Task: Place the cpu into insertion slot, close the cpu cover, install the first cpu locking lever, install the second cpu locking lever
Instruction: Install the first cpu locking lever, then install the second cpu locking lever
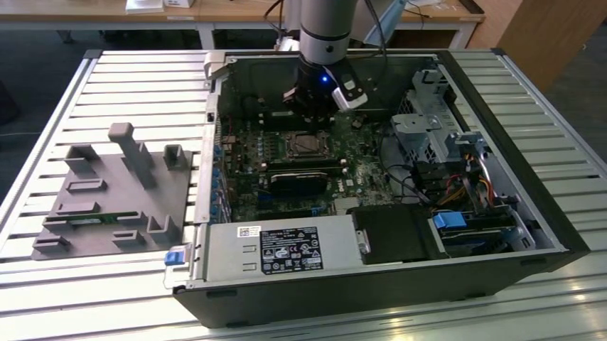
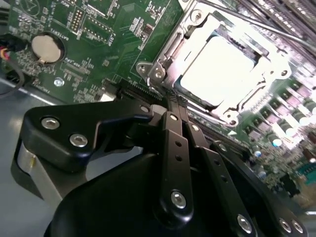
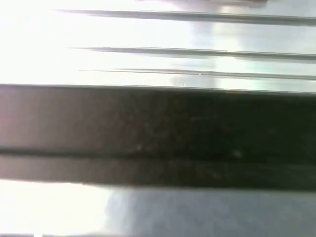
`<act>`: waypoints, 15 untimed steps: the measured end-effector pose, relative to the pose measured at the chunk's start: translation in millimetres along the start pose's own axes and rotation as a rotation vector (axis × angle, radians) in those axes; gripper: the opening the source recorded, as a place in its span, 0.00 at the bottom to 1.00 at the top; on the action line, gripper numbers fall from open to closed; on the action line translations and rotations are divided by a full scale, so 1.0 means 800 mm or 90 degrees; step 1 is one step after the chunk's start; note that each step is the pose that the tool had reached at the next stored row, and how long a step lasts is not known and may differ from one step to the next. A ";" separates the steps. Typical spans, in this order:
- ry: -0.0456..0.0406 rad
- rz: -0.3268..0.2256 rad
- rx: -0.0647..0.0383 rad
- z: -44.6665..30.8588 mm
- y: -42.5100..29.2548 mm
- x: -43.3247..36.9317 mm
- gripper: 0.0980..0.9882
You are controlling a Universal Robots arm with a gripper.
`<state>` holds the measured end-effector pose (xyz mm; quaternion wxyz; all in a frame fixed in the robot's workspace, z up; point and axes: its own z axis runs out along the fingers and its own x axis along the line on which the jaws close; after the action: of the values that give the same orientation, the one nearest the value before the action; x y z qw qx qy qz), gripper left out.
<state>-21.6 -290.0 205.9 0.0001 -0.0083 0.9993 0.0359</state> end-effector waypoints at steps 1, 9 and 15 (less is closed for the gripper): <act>0.0000 0.000 0.000 -0.0034 0.0003 0.000 0.01; 0.0000 0.000 0.000 -0.0073 -0.0008 0.000 0.01; 0.0000 0.000 0.000 -0.0074 -0.0027 0.000 0.01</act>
<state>-21.6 -292.5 211.7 0.0001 -0.0084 0.9993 0.0361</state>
